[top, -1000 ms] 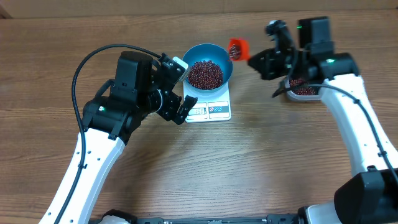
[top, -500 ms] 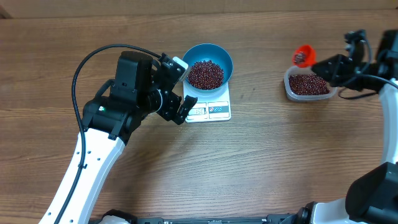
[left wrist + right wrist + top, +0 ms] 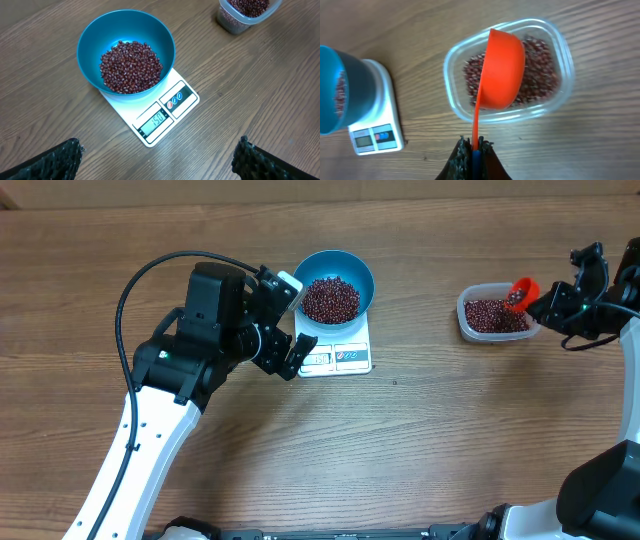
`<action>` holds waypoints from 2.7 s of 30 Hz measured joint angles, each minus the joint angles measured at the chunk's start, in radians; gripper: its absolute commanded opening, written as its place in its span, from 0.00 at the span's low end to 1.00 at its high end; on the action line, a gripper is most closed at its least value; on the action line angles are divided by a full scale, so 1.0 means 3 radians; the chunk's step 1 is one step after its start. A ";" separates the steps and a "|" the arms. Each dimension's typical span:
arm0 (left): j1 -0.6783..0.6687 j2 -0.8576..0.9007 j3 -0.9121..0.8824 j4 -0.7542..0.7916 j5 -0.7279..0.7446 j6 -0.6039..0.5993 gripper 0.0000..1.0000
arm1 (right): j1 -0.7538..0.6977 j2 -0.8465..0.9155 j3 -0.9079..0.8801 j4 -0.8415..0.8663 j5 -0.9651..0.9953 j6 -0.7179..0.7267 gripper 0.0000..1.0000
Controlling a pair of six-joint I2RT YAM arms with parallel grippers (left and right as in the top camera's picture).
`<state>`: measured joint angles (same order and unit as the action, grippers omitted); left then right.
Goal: Scoop item into bowl and weigh 150g on scale
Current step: 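Carry the scoop back to the tub and dump leftover beans, then release the red scoop into the tub with the right gripper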
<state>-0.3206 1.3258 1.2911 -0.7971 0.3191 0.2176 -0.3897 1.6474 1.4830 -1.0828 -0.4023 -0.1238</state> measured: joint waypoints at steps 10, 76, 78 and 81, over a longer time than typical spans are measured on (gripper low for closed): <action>0.0000 0.0000 0.0000 0.0000 0.0000 0.0000 1.00 | 0.0488 0.0000 0.0000 0.0042 0.0743 0.0079 0.03; 0.0000 0.0000 0.0000 0.0000 0.0000 0.0001 1.00 | 0.0624 0.0538 0.0000 -0.0191 0.0646 0.1251 0.57; 0.0000 0.0000 0.0000 0.0000 0.0000 0.0001 1.00 | 0.0624 0.0538 0.0000 -0.0261 0.0715 0.1298 0.59; 0.0000 0.0000 0.0000 0.0000 0.0000 0.0001 1.00 | 0.0621 0.0538 0.0000 -0.0385 0.0847 0.1373 0.66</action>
<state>-0.3206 1.3258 1.2911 -0.7971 0.3191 0.2180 -0.2035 1.8088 1.4830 -1.1984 -0.1482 0.2882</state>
